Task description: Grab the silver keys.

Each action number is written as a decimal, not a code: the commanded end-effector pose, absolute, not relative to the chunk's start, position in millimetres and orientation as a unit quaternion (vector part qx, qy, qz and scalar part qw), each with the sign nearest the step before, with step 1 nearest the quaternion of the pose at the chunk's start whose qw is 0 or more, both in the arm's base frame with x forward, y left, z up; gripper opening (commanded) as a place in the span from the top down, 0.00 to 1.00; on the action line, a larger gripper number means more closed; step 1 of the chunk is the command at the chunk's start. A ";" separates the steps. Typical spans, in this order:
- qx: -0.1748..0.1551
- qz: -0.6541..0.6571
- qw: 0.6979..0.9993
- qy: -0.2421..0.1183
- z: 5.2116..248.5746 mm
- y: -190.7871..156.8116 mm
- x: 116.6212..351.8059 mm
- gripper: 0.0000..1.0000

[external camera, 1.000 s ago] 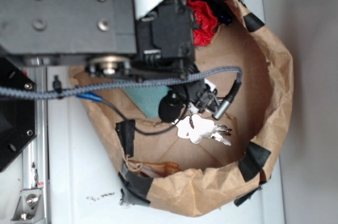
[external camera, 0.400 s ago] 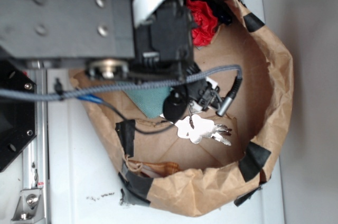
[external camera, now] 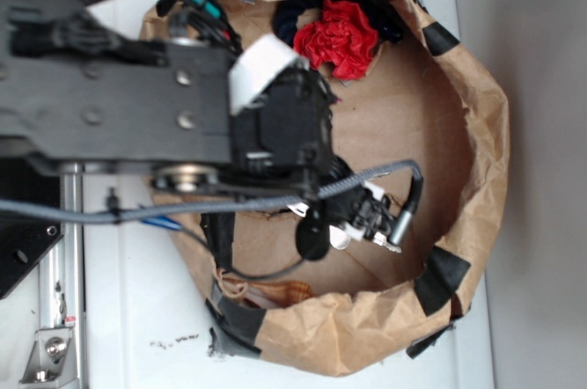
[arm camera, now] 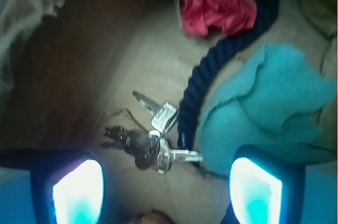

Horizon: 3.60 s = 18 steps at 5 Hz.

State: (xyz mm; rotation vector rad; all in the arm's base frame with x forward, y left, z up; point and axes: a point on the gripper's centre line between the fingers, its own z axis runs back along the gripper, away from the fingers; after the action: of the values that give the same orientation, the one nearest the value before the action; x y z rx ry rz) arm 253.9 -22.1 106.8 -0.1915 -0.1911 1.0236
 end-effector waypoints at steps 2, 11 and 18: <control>-0.094 0.512 0.848 -0.103 87.8 -22.0 284.2 0.00; -0.088 0.497 0.860 -0.079 62.0 -32.9 278.6 1.00; -0.066 0.395 0.904 -0.153 133.7 7.7 271.4 1.00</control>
State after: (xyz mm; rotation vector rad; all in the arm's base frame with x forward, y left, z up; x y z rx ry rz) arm 263.2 1.6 113.9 -0.1075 -0.2509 0.8173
